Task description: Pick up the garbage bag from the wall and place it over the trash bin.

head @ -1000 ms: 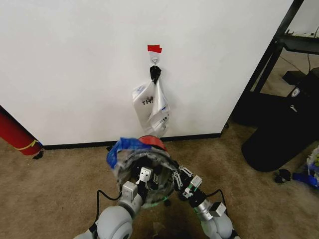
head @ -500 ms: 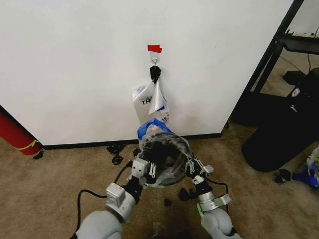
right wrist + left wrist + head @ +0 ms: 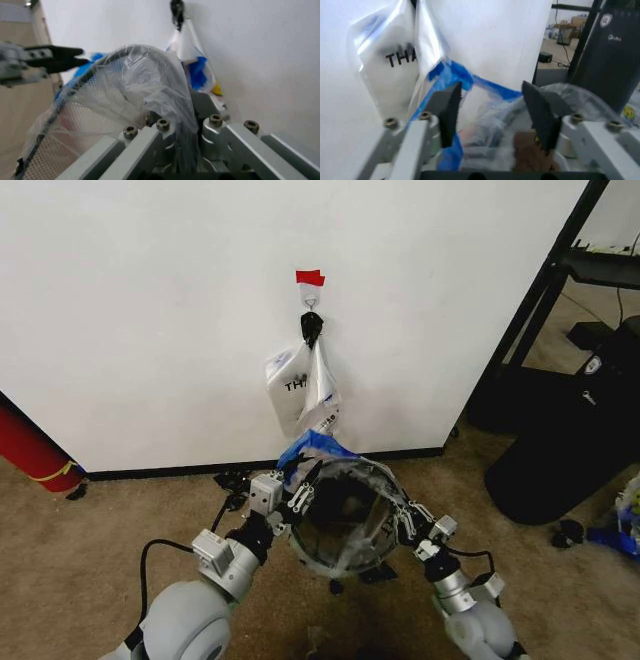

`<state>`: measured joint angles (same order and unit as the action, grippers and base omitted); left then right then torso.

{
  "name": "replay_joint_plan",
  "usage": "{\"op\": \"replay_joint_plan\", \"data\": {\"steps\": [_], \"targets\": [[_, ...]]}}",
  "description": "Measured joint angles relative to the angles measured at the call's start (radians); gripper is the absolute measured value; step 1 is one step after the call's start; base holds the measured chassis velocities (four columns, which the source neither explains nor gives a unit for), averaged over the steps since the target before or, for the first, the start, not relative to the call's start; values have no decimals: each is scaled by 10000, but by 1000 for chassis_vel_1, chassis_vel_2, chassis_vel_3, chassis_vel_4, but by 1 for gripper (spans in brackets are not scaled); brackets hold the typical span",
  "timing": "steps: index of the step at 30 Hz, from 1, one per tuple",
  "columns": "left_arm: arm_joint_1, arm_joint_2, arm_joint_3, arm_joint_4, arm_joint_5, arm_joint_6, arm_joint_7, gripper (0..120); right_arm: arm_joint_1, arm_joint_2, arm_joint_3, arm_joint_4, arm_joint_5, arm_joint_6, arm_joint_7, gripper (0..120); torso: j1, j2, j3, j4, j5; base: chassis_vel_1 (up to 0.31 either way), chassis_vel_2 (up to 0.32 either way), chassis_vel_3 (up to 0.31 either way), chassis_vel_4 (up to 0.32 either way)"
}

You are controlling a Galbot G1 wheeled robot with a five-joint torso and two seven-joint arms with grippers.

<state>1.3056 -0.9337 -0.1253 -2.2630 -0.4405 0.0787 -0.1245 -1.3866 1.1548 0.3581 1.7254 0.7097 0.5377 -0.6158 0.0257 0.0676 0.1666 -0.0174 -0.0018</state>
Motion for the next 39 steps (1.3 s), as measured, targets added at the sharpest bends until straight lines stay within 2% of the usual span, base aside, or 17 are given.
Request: {"op": "replay_joint_plan", "data": {"steps": [4,5,11,29,35,39], "targets": [[-111,84,-94,486,360,-331,156,77,18,-48,103,17,-78,7,-310,1,0,0,0,0,0,0,0,0,0],[-111,84,-94,486,360,-331,156,77,18,-48,103,17,-78,7,-310,1,0,0,0,0,0,0,0,0,0],[-289,256,-351,1090,366,-509,51,98,48,-102,288,-93,-177,48,-965,1,0,0,0,-2,-1,0,0,0,0],[-989,394,-222,2294,-104,-630,120,100,392,-442,751,-727,-51,46,-2413,1,0,0,1,-1,-1,0,0,0,0],[-981,450,-220,2295,-147,-737,254,100,566,-494,906,-1013,-63,63,-2541,1,0,0,1,-1,-1,0,0,0,0],[-822,624,-298,1994,-171,-838,473,100,739,-538,1067,-1308,-65,75,-2727,1,0,0,1,-1,0,0,0,0,0]]}}
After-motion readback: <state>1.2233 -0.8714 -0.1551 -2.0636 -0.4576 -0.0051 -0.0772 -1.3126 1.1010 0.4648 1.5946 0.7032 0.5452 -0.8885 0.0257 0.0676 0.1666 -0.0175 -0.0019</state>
